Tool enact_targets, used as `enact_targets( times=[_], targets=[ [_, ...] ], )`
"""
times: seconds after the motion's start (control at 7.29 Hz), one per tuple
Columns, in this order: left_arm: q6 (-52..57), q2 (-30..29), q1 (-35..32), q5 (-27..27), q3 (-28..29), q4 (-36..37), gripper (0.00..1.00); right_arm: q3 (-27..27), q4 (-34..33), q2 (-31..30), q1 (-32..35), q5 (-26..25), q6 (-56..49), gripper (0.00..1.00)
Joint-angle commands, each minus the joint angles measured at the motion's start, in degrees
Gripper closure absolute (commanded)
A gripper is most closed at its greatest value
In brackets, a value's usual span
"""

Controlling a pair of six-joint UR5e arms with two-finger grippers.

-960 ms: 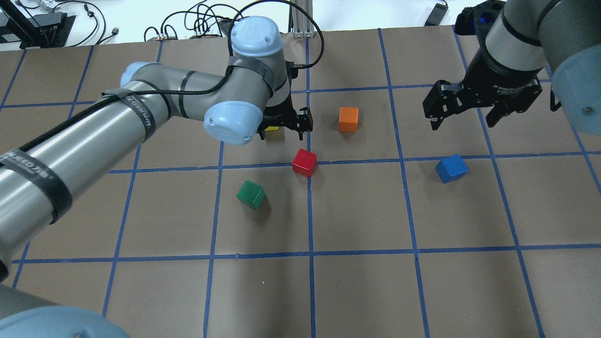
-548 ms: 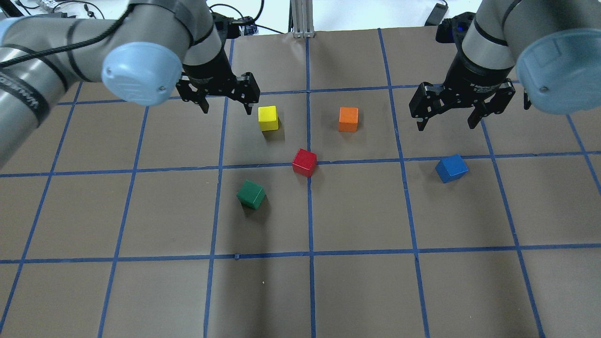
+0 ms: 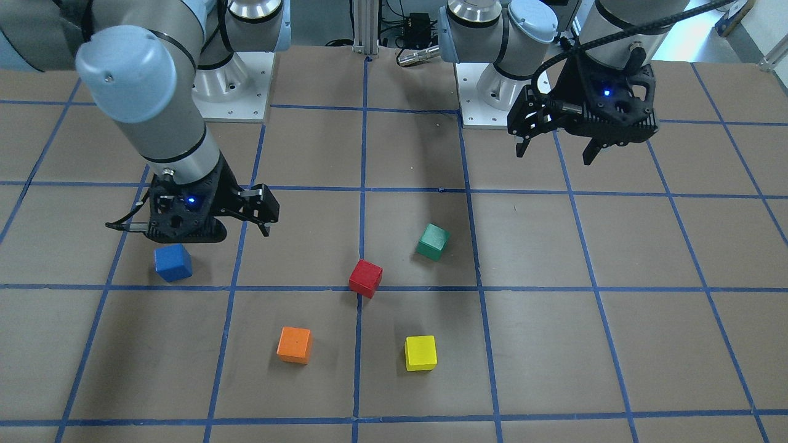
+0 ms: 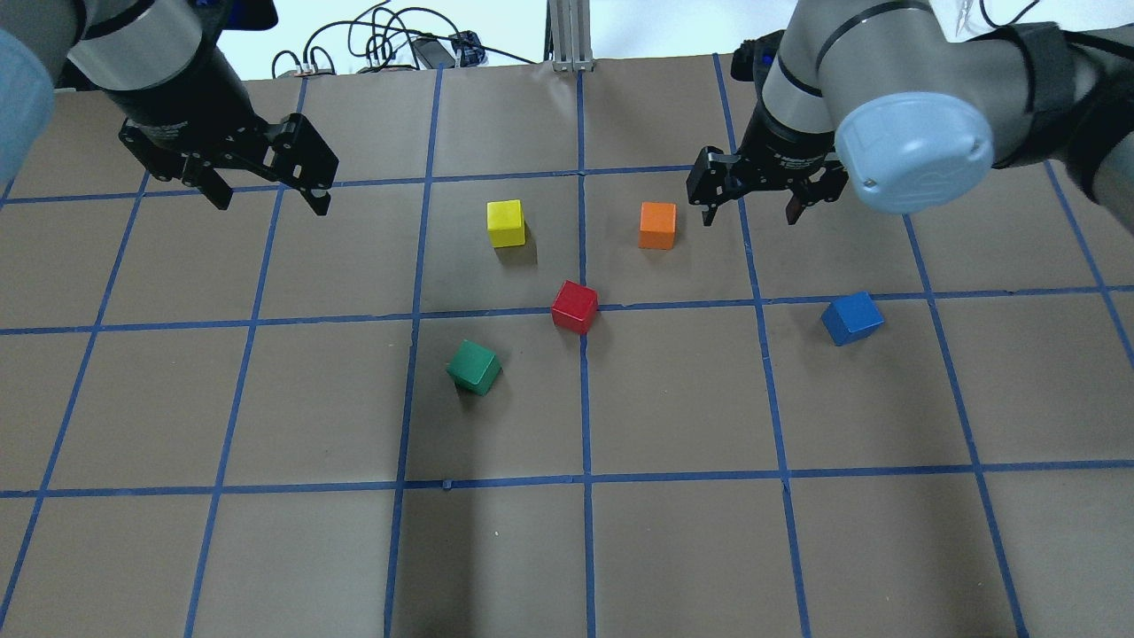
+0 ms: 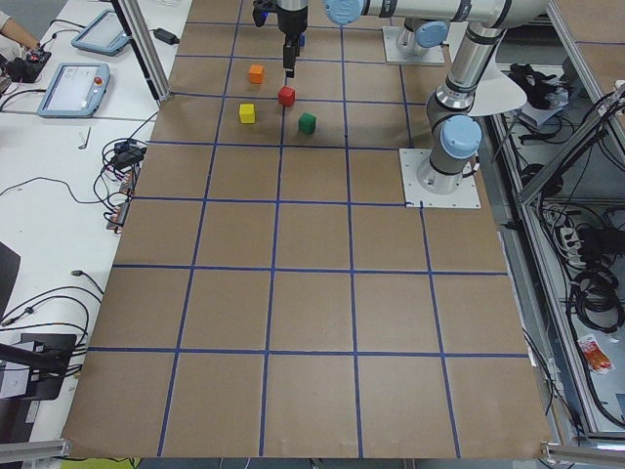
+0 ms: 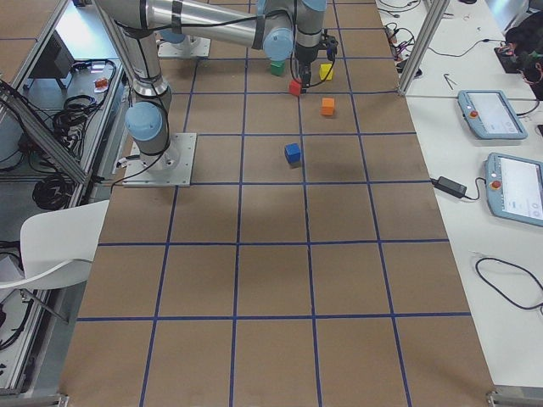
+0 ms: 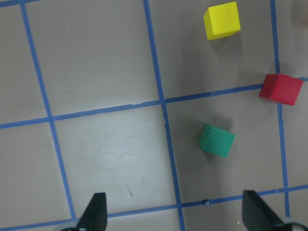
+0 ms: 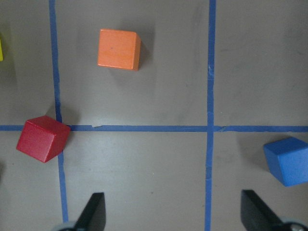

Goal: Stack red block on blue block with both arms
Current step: 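Raise the left gripper away while the right gripper moves toward the red cube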

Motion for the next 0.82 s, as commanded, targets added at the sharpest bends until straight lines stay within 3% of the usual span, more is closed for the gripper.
enact_targets(
  times=[0.0, 0.27, 0.69],
  targets=[
    [0.58, 0.47, 1.04, -0.45, 0.72, -0.24, 0.00, -1.21, -4.56, 4.17, 6.16, 0.71, 13.82, 0.00],
    [0.84, 0.46, 1.12, -0.19, 0.46, -0.07, 0.00, -2.96, -9.90, 9.78, 9.51, 1.94, 21.33, 0.00],
    [0.41, 0.91, 1.04, -0.19, -0.15, -0.07, 0.00, -3.06, -10.55, 14.28, 13.21, 2.03, 28.38, 0.00]
  ],
)
